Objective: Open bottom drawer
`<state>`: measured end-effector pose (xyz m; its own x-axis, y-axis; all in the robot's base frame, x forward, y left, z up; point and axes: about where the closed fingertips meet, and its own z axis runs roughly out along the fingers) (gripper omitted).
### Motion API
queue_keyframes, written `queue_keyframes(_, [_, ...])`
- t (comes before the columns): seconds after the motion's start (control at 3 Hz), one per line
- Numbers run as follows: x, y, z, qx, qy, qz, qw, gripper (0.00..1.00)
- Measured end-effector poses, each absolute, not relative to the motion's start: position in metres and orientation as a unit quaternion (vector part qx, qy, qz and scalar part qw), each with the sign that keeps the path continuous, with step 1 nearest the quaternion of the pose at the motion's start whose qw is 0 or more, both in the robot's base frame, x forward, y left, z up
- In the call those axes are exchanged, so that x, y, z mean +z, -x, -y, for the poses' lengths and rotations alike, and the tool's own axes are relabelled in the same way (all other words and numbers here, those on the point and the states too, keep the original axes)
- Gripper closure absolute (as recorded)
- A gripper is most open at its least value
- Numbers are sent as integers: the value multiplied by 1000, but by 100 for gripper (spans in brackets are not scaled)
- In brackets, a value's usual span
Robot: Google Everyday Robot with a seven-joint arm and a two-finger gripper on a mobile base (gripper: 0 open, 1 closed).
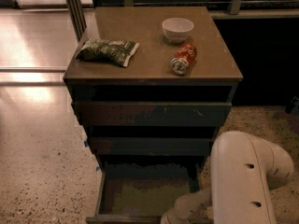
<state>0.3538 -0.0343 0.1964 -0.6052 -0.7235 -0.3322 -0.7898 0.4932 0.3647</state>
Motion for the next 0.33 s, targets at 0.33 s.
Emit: queue_keyframes(0.33, [196, -354, 34, 246, 439, -861, 67, 0])
